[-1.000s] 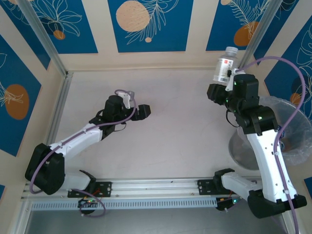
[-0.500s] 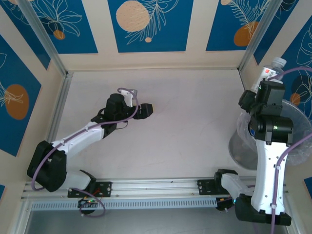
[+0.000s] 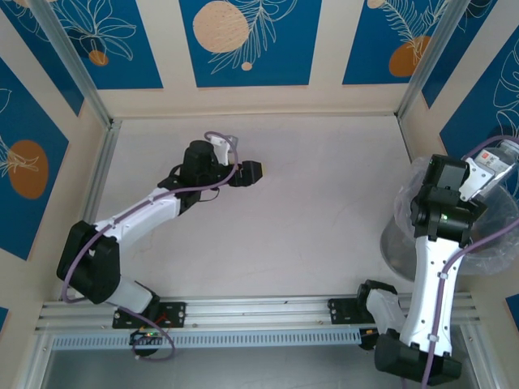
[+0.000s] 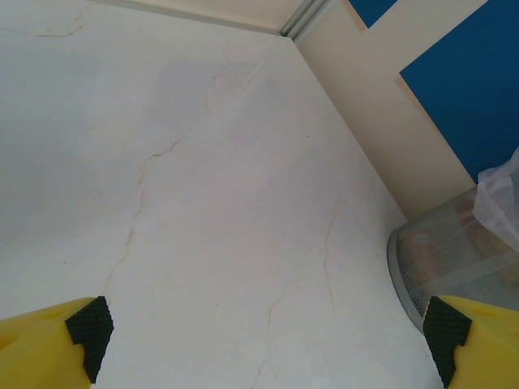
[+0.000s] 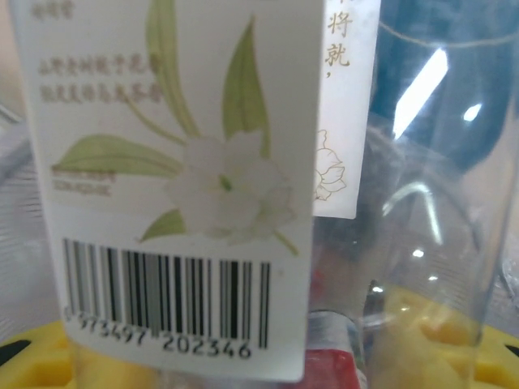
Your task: Put the plastic bottles in the bin
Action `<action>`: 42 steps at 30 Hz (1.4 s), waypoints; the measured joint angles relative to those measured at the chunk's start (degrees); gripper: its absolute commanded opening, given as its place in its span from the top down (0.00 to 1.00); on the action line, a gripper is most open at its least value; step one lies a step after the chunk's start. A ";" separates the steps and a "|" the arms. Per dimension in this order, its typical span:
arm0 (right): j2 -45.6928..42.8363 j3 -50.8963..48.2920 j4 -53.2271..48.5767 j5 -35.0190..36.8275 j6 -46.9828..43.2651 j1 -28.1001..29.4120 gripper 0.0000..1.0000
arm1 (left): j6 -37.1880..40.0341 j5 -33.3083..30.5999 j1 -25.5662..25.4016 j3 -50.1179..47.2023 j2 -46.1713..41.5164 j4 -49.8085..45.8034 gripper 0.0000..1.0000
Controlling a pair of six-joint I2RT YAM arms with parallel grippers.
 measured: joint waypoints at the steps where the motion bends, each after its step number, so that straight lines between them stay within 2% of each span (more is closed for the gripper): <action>1: 0.37 -0.15 0.42 -0.13 0.28 -1.18 0.49 | 0.00 0.22 0.00 0.35 0.31 -0.24 0.00; 8: -0.83 -3.08 3.78 -0.61 1.77 -2.80 0.26 | -0.07 1.14 0.00 1.53 1.46 -1.05 0.00; 14: -0.92 -2.93 3.74 -2.54 3.26 -2.10 0.00 | -0.11 1.09 0.00 1.53 1.46 -1.05 0.00; 19: -0.94 -1.70 3.48 -3.39 3.96 1.07 0.00 | -0.28 1.03 0.00 1.53 1.46 -1.05 0.00; 28: -0.66 0.17 2.93 -3.91 4.31 10.99 0.00 | -0.70 -1.29 0.00 1.53 1.90 -1.11 0.00; 35: -0.70 0.04 7.43 -13.60 2.47 18.51 0.00 | -1.03 -9.40 0.09 0.59 -0.22 -2.62 0.00; 37: -0.70 -0.44 9.53 -15.30 2.01 19.41 0.01 | -1.46 -12.50 0.42 -0.59 -2.45 -3.63 0.00; 39: -0.44 -0.61 10.14 -13.03 3.48 19.58 0.01 | -1.84 -15.43 1.03 -1.95 -5.18 -4.83 0.00; 42: -0.39 -0.59 10.14 -12.20 4.66 14.14 0.00 | -2.21 -18.27 2.25 -3.78 -8.41 -5.90 0.00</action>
